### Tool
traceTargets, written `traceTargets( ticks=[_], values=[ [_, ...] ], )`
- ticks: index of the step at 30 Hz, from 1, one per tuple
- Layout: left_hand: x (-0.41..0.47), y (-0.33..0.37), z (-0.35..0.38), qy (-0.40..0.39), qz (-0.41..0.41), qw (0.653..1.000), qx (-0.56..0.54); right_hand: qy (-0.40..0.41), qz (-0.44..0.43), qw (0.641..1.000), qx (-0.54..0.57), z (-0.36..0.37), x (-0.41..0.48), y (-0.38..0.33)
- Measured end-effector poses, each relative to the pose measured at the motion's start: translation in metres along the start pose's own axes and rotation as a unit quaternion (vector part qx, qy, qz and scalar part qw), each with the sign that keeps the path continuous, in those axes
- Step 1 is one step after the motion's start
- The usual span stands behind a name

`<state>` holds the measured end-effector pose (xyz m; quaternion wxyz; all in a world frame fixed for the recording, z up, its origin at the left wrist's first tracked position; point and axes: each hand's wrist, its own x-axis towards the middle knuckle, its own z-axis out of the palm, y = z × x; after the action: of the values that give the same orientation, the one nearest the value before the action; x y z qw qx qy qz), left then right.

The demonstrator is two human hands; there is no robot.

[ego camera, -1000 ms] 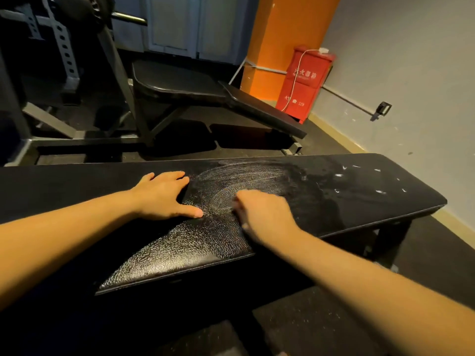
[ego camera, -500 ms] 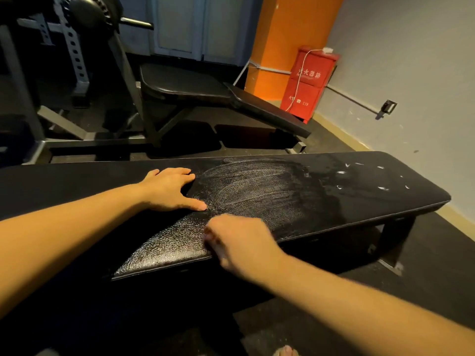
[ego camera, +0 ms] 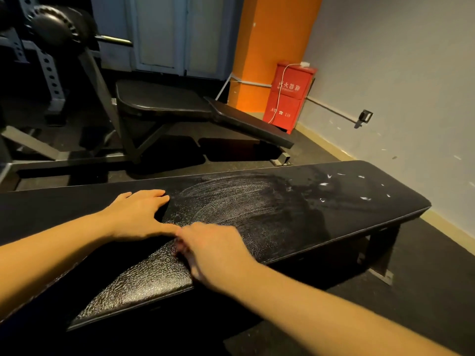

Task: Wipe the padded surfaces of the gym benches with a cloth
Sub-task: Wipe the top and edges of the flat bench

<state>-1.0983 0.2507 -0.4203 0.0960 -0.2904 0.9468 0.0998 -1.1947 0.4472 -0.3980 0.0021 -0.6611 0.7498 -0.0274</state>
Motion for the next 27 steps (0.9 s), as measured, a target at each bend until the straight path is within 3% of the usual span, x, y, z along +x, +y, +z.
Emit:
traceTargets(
  ticks=[3, 5, 7, 10, 13, 15, 16, 18, 20, 22, 25, 27],
  values=[
    [0.000, -0.003, 0.005, 0.006, 0.004, 1.000, -0.018, 0.034, 0.172, 0.984, -0.044, 0.005, 0.018, 0.084],
    [0.000, -0.004, 0.007, 0.010, 0.007, 1.000, -0.021, 0.074, 0.310, 0.945, -0.078, 0.000, 0.011, 0.153],
    [0.000, -0.003, 0.007, 0.010, 0.008, 1.000, -0.023, 0.104, 0.374, 0.917, -0.085, -0.001, -0.004, 0.185],
    [0.002, -0.004, 0.005, 0.011, 0.010, 1.000, -0.020, 0.100, 0.312, 0.942, -0.078, 0.005, 0.002, 0.145],
    [0.003, -0.002, 0.002, 0.008, 0.003, 1.000, -0.008, 0.049, 0.120, 0.991, 0.018, 0.007, 0.014, 0.060],
    [0.003, -0.001, 0.003, 0.011, -0.005, 1.000, -0.008, 0.038, 0.011, 0.999, 0.027, 0.013, 0.020, 0.040],
    [0.003, -0.002, 0.003, 0.012, -0.006, 1.000, -0.015, 0.038, 0.021, 0.999, 0.017, 0.011, 0.026, 0.053],
    [-0.001, -0.003, 0.006, 0.017, 0.001, 1.000, -0.024, 0.064, 0.141, 0.988, -0.015, 0.012, 0.035, 0.109],
    [-0.004, -0.003, 0.009, 0.020, 0.005, 0.999, -0.029, 0.106, 0.286, 0.952, -0.036, 0.007, 0.029, 0.175],
    [-0.005, -0.002, 0.009, 0.004, 0.001, 0.999, -0.036, 0.122, 0.355, 0.926, -0.035, 0.006, 0.020, 0.207],
    [-0.005, 0.000, 0.006, -0.006, 0.000, 0.999, -0.048, 0.103, 0.298, 0.949, -0.006, 0.009, 0.031, 0.174],
    [-0.005, 0.003, 0.001, -0.012, -0.005, 0.999, -0.045, 0.052, 0.179, 0.977, 0.105, 0.002, 0.041, 0.139]
  ],
)
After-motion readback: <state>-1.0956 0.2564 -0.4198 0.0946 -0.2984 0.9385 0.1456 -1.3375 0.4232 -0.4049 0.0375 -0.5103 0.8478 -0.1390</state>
